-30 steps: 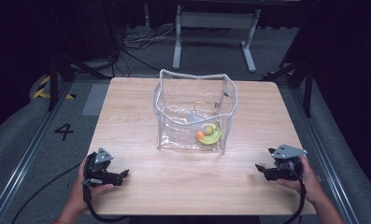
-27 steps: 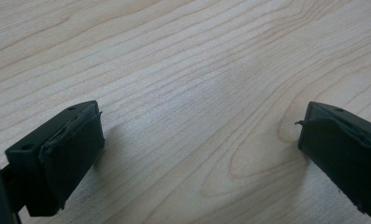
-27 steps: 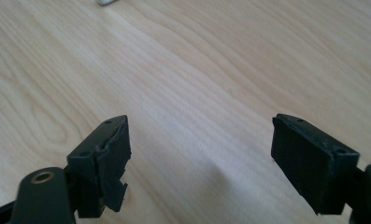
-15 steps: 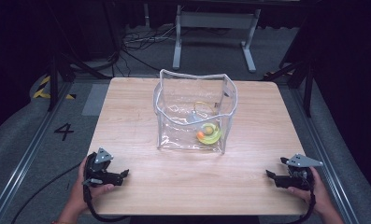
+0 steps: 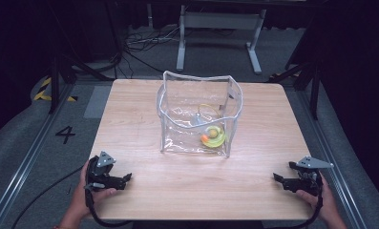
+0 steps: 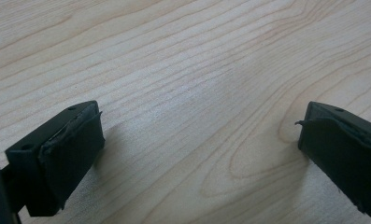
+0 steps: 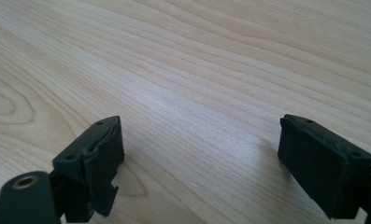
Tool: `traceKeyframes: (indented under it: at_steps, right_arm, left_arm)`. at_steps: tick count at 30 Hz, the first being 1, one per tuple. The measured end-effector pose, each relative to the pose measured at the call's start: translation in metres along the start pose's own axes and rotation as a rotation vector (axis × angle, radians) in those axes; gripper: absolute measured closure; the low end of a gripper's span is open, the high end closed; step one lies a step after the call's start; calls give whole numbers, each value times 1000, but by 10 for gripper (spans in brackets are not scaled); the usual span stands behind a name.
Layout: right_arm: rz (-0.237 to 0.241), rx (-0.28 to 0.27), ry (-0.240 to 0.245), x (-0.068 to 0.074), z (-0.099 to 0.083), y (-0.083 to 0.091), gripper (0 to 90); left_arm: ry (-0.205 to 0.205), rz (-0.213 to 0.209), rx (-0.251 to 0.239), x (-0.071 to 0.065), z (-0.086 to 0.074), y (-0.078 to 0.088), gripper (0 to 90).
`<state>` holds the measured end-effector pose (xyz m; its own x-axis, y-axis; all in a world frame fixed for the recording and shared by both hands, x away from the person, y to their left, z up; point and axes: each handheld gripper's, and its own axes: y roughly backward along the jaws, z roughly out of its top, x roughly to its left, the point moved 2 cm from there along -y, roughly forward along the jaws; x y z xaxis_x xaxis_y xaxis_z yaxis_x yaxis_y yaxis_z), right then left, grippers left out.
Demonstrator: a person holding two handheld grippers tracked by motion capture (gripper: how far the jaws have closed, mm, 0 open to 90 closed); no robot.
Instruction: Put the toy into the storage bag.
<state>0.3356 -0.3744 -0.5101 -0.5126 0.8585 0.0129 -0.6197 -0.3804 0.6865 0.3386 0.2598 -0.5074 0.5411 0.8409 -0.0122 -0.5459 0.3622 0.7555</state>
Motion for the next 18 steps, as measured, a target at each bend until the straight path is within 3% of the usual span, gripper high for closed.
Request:
traceKeyframes:
  at_steps: [18]
  right_arm:
    - [-7, 0, -3, 0, 0, 0, 144]
  left_arm:
    - [10, -3, 3, 0, 1, -1, 2]
